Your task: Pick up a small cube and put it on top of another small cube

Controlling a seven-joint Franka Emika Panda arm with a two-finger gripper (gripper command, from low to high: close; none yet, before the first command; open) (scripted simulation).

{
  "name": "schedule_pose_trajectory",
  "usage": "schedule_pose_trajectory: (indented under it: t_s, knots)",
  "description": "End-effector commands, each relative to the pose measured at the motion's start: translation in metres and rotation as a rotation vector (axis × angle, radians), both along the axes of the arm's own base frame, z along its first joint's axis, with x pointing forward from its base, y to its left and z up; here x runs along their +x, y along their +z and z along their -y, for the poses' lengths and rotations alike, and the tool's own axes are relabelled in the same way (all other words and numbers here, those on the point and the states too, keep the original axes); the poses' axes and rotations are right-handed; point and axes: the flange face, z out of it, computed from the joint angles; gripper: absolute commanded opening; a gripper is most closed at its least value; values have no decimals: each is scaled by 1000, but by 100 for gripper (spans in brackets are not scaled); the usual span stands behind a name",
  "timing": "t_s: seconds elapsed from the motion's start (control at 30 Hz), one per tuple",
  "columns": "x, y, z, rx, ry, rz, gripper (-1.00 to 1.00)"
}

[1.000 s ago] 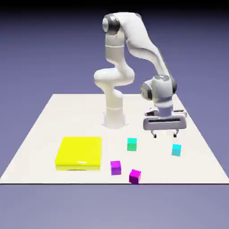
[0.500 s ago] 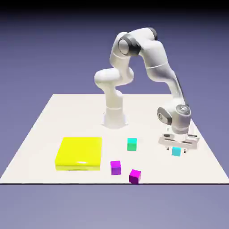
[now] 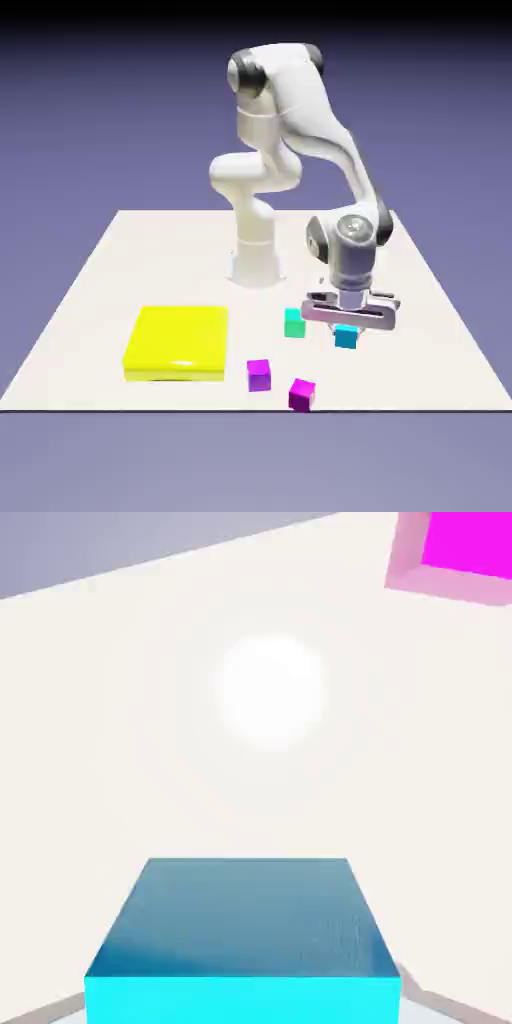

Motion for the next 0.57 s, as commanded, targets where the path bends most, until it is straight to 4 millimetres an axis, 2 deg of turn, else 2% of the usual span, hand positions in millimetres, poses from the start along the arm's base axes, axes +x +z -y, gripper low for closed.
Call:
schedule_pose_trajectory:
  t_s: [0.0,0.17,0.2,0.33,0.37,0.4,0.53]
  knots:
    - [6,3,22,-2,6,-1,-100]
    - [22,20,130,1,28,-12,-100]
    - [22,20,130,1,28,-12,-100]
    - [12,-49,128,1,28,-12,-100]
    - [12,-49,128,1,28,-12,100]
    - [12,-49,128,1,28,-12,100]
    - [22,20,130,1,28,-12,100]
